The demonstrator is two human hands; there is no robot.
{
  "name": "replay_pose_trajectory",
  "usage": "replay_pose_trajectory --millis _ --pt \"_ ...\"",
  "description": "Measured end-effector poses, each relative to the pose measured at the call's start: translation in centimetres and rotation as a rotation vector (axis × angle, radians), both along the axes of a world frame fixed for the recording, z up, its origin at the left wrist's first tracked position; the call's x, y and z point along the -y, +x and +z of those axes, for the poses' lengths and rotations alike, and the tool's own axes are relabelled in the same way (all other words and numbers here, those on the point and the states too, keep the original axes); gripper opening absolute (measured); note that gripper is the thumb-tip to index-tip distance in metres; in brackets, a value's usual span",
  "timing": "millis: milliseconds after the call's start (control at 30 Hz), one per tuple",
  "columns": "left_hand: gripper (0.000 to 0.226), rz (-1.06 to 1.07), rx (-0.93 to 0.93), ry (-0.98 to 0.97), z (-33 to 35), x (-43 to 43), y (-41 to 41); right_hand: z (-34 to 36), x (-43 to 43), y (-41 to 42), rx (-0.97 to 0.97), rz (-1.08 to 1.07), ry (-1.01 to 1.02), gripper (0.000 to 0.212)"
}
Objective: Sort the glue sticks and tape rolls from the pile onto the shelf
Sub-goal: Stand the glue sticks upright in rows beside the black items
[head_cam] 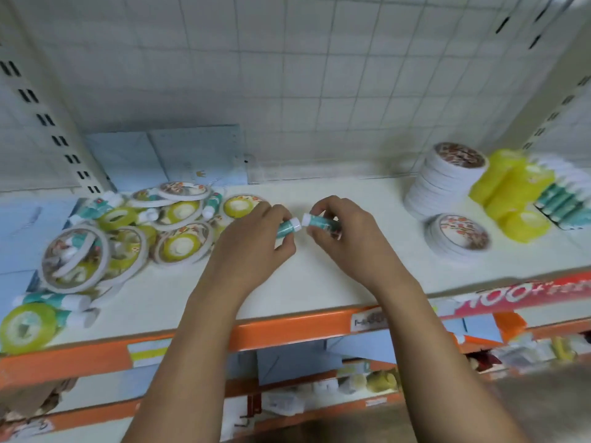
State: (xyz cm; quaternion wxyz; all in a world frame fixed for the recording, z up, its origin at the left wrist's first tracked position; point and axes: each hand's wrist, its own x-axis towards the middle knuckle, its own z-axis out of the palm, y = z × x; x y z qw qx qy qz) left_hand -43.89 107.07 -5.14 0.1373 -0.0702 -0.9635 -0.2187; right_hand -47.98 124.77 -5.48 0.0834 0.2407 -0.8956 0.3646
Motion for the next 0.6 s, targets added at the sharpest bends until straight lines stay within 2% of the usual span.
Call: replay_pose_trajectory --millis 267,400,600 --pt "0.021 -0.203 0.02 -0.031 0.7 -16.4 -2.3 0.4 -16.9 1.4 0.011 -0.249 0.006 0.026" --pt "0.025 -0.285 0.018 0.013 0.8 -25.3 -3.3 0.6 -26.1 1.6 0.021 -0.296 0.043 0.026" --pt "0.018 -0.352 0.029 0.009 0.1 -36.5 -5.4 -0.1 -37.1 0.7 0.014 -0.35 0.048 0.024"
